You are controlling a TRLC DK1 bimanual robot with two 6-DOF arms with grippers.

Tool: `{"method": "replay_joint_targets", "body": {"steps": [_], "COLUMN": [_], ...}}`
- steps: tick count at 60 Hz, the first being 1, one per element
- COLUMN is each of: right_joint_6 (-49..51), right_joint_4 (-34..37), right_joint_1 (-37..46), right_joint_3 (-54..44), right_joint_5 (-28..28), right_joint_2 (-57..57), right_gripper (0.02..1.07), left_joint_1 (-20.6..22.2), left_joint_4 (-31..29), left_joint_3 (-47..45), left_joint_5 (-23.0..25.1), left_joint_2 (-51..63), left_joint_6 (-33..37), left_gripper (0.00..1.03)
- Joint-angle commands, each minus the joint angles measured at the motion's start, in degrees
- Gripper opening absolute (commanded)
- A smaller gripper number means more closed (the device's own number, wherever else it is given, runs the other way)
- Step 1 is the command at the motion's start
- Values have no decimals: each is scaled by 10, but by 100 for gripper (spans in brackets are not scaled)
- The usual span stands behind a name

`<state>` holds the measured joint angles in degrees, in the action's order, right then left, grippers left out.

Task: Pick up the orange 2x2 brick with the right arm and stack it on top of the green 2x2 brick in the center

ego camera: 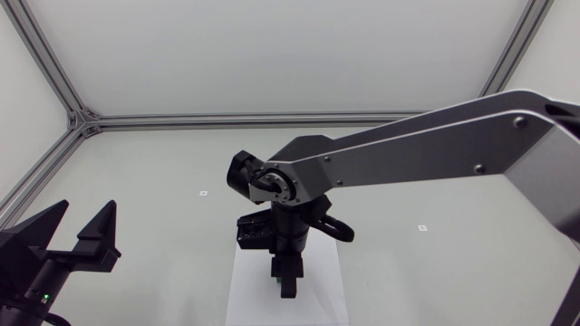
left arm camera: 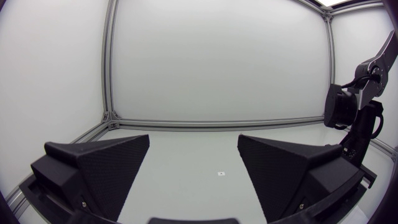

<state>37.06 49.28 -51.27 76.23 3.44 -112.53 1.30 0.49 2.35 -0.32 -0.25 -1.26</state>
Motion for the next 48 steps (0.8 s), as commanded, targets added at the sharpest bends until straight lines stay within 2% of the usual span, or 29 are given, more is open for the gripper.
{"method": "replay_joint_targets", "body": {"steps": [1, 4, 8, 12, 35, 39, 48], "right_joint_6": [-5, -6, -5, -5, -4, -3, -3], "right_joint_4": [-7, -7, -8, -8, -8, -9, -9], "right_joint_1": [1, 1, 1, 1, 0, 0, -1], "right_joint_3": [-30, -31, -35, -35, -42, -43, -45], "right_joint_5": [2, 2, 2, 1, 1, 0, 0], "right_joint_2": [-32, -30, -28, -26, -16, -15, -10], "right_gripper": [8, 16, 17, 24, 26, 32, 37], "left_joint_1": [-2, -2, -2, -2, -2, -2, -2], "left_joint_4": [-8, -8, -8, -8, -8, -8, -8], "left_joint_3": [-23, -23, -23, -23, -23, -23, -23], "left_joint_5": [2, 2, 2, 2, 2, 2, 2], "left_joint_2": [-5, -5, -5, -5, -5, -5, -5], "left_joint_6": [7, 7, 7, 7, 7, 7, 7], "left_gripper": [99, 99, 99, 99, 99, 99, 99]}}
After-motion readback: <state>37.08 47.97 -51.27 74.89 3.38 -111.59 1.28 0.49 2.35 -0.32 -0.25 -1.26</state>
